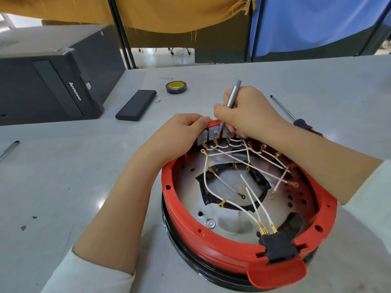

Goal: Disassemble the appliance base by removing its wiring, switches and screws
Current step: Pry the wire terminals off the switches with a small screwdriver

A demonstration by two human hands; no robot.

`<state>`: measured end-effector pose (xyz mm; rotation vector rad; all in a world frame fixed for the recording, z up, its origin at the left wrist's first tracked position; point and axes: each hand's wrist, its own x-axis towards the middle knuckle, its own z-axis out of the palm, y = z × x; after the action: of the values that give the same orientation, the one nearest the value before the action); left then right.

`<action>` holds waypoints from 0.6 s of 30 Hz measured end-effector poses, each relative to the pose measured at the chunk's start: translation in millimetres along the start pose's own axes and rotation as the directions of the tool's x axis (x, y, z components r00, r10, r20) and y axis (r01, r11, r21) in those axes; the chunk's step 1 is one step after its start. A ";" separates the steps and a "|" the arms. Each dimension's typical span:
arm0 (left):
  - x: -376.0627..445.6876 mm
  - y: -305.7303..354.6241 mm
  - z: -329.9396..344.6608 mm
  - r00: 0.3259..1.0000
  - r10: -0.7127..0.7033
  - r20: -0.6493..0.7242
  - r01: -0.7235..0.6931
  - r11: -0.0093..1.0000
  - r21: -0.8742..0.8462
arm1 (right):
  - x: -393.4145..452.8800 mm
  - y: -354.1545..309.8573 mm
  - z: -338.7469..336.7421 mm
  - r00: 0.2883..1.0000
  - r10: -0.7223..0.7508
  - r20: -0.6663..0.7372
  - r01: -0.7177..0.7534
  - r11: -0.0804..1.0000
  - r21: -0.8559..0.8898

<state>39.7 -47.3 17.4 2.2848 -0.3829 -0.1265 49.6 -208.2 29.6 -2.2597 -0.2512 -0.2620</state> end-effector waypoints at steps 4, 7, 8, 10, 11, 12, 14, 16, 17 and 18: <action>-0.5 -1.1 0.1 1.000 0.008 0.004 -0.007 1.000 -0.025 | -5.6 4.7 -1.1 0.987 -0.102 -0.121 0.105 0.994 0.018; -0.3 -1.2 0.4 1.000 0.012 0.005 -0.011 0.999 -0.031 | -4.2 5.0 1.0 0.989 -0.115 -0.091 0.113 0.993 -0.026; -0.3 -1.2 0.5 1.000 0.014 0.006 -0.014 0.999 -0.031 | -3.9 5.0 1.6 0.990 -0.110 -0.083 0.108 0.994 -0.031; -0.2 -1.4 0.4 1.000 0.017 0.005 -0.017 0.999 -0.033 | -3.9 4.7 1.5 0.991 -0.105 -0.081 0.103 0.994 -0.030; -0.3 -1.4 0.5 1.000 0.016 0.005 -0.016 0.999 -0.035 | -4.1 4.3 1.0 0.991 -0.106 -0.083 0.104 0.994 -0.026; -0.1 -1.2 0.7 1.000 0.015 0.003 -0.015 0.999 -0.038 | -4.5 3.9 0.5 0.990 -0.112 -0.089 0.111 0.994 -0.024; 0.5 -1.0 1.0 1.000 0.015 -0.001 -0.015 0.999 -0.047 | -5.9 3.6 0.4 0.985 -0.135 -0.106 0.132 0.991 -0.030; 0.6 -0.8 0.8 1.000 0.013 0.002 -0.013 0.999 -0.051 | -7.1 1.9 -1.2 0.985 -0.145 -0.098 0.142 0.989 -0.030; 0.6 -1.0 0.3 1.000 0.012 0.006 -0.012 0.998 -0.054 | -7.4 -0.1 -3.4 0.987 -0.140 -0.074 0.140 0.990 -0.011; 0.5 -1.1 0.0 1.000 0.012 0.010 -0.012 0.998 -0.060 | -8.0 -3.5 -7.1 0.991 -0.132 -0.031 0.133 0.991 0.023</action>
<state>40.5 -46.8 16.6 2.2235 -0.3930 -0.1418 40.3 -212.2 34.5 -2.2160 -0.3879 -0.3604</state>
